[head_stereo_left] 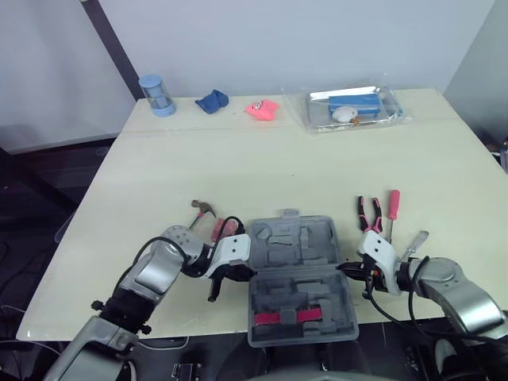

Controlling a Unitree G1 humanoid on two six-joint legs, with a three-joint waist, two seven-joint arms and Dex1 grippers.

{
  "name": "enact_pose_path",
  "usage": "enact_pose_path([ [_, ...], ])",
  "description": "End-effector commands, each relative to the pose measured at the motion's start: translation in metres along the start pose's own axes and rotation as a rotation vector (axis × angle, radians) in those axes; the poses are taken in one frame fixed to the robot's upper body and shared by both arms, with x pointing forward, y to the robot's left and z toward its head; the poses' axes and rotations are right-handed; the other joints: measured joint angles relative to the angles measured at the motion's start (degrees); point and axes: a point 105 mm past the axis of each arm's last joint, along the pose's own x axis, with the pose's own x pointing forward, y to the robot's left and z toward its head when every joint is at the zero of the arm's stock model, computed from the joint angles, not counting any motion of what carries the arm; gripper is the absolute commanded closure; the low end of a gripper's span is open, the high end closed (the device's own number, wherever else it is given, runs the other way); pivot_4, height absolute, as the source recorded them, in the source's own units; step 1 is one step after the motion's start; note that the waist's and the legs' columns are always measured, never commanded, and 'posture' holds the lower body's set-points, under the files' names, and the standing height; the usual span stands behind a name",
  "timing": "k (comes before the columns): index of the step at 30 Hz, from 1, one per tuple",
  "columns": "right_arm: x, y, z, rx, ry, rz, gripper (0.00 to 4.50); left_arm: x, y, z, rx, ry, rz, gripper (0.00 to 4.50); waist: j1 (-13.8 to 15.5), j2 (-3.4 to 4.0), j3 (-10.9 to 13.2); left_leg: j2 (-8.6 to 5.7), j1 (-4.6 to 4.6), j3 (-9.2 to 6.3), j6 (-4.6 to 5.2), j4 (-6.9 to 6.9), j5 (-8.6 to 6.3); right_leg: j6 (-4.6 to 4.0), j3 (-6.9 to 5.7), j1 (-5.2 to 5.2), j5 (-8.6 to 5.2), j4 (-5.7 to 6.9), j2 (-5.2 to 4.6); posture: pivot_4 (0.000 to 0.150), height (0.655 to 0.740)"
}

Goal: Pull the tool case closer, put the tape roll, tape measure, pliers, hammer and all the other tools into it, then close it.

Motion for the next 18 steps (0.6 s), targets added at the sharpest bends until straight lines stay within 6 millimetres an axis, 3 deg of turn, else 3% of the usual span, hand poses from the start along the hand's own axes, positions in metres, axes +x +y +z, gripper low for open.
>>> enact_pose_path([
  [1, 0.002, 0.015, 0.013, -0.020, -0.050, 0.067, 4.49, 0.008, -0.011, -0.002, 0.003, 0.012, -0.055, 4.49, 0.0, 0.00, 0.0, -0.01, 0.00, 0.01, 0.00, 0.00, 0.00, 0.00, 0.01, 0.00, 0.00, 0.00, -0.01, 0.150, 0.7400],
  [10, 0.000, 0.019, 0.013, 0.000, -0.040, 0.092, 4.49, 0.007, -0.026, -0.006, 0.014, 0.048, -0.128, 4.49, 0.0, 0.00, 0.0, -0.01, 0.00, -0.01, 0.01, -0.01, 0.00, 0.00, 0.01, 0.00, 0.00, -0.01, -0.01, 0.150, 0.7400],
  [18, -0.004, 0.023, 0.012, 0.020, -0.026, 0.114, 4.49, 0.009, -0.023, -0.006, 0.020, 0.050, -0.110, 4.49, 0.1, 0.01, 0.0, -0.01, 0.00, -0.01, 0.01, 0.00, 0.00, 0.00, -0.01, 0.01, 0.00, 0.00, -0.01, 0.150, 0.7400],
])
